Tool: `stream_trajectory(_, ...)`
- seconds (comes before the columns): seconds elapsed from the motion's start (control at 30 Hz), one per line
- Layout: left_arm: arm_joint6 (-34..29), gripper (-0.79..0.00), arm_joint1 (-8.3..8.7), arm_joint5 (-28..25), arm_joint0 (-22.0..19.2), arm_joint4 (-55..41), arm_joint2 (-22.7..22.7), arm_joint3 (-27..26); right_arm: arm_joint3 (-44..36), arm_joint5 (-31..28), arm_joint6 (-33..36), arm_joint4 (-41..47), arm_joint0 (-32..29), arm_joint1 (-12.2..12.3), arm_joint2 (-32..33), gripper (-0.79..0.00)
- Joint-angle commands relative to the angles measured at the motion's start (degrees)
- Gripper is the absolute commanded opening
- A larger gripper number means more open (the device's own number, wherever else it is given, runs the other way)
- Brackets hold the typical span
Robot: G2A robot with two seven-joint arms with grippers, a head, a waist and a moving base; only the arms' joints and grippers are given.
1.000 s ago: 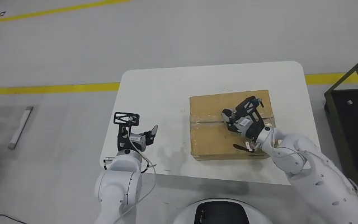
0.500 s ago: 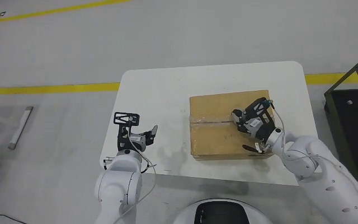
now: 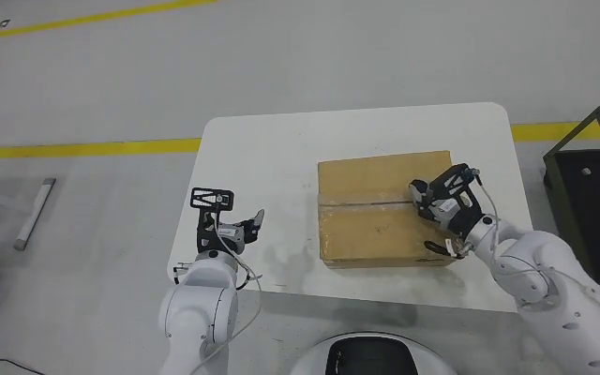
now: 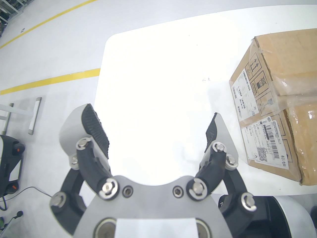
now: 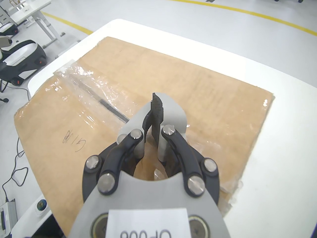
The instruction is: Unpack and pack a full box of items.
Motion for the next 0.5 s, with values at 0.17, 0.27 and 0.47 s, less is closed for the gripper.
stream_trajectory(0.17, 0.00, 0.000, 0.00, 0.00, 0.00, 0.00, 0.00, 0.00, -2.60, 0.24, -1.39, 0.06, -3.49, 0.40, 4.45, -0.785)
stream_trajectory(0.27, 0.00, 0.000, 0.00, 0.00, 0.00, 0.00, 0.00, 0.00, -1.50, -0.24, -1.14, -0.76, -4.26, 0.47, 4.46, -0.785)
stream_trajectory(0.47, 0.00, 0.000, 0.00, 0.00, 0.00, 0.00, 0.00, 0.00, -3.15, -0.58, -4.35, 1.30, -4.78, 0.46, 6.47, -0.785)
